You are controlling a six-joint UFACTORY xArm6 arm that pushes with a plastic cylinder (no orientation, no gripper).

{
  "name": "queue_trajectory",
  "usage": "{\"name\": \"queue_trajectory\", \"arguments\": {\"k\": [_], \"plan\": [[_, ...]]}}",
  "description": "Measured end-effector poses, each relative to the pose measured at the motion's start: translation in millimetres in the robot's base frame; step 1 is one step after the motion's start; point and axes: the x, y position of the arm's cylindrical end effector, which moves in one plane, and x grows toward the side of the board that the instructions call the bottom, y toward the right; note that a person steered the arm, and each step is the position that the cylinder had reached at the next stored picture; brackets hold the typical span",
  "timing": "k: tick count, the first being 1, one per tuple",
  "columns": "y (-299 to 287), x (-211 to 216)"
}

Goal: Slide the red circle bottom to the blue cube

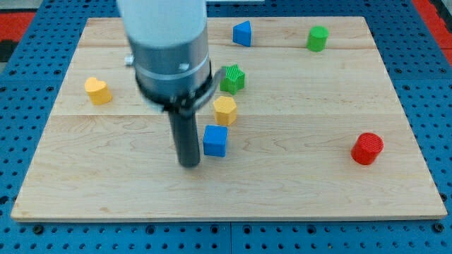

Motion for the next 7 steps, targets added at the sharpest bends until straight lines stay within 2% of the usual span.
{"name": "queue_trajectory", "arguments": {"k": [1, 2, 3, 4, 5, 7], "plan": [[53.8, 59.0], [152.8, 61.5], [268.5, 45.0], [347.3, 0.6], [355.3, -43.0], [300.7, -50.7]]}}
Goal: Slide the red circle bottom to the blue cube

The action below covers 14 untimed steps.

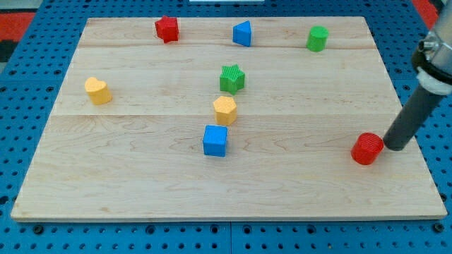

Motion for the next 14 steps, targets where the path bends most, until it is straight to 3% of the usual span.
{"name": "queue_trajectory", "arguments": {"k": [3, 5, 6, 7, 9, 14], "plan": [[-73.8, 36.2], [-62.2, 10.3], [-88.2, 9.9], [-141.4, 22.8], [-165.8, 89.6], [-219.7, 69.6]]}}
